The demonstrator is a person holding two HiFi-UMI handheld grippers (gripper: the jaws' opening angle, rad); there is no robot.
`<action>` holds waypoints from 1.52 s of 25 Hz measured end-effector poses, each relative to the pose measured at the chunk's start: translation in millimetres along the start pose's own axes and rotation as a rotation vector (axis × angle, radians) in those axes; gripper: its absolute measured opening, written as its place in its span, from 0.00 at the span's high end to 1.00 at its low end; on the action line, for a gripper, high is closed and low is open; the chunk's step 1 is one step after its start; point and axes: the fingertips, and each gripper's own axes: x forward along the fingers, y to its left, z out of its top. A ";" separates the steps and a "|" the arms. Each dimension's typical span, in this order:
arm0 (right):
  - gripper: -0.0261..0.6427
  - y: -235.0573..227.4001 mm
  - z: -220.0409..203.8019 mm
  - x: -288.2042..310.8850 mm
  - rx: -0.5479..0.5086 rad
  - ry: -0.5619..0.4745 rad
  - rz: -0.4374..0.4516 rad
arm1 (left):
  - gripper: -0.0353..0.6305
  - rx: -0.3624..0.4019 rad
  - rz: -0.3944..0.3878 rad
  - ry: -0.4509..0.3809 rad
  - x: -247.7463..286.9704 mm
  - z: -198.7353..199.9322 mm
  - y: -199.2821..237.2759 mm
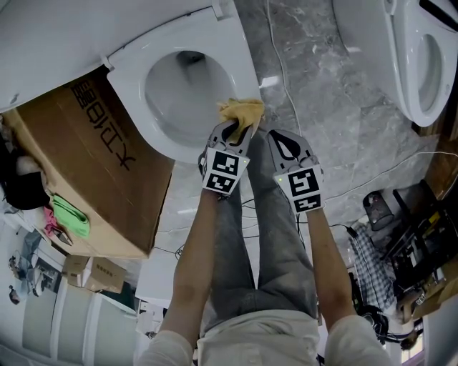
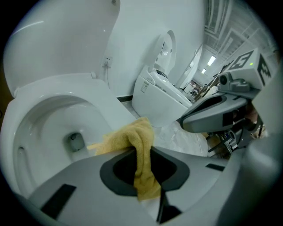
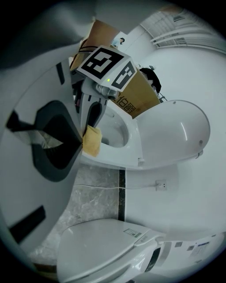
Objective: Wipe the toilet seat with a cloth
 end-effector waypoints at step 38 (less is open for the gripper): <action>0.95 -39.6 77.5 29.5 -0.061 -0.025 0.033 | 0.82 -0.007 0.082 -0.079 25.1 110.9 69.5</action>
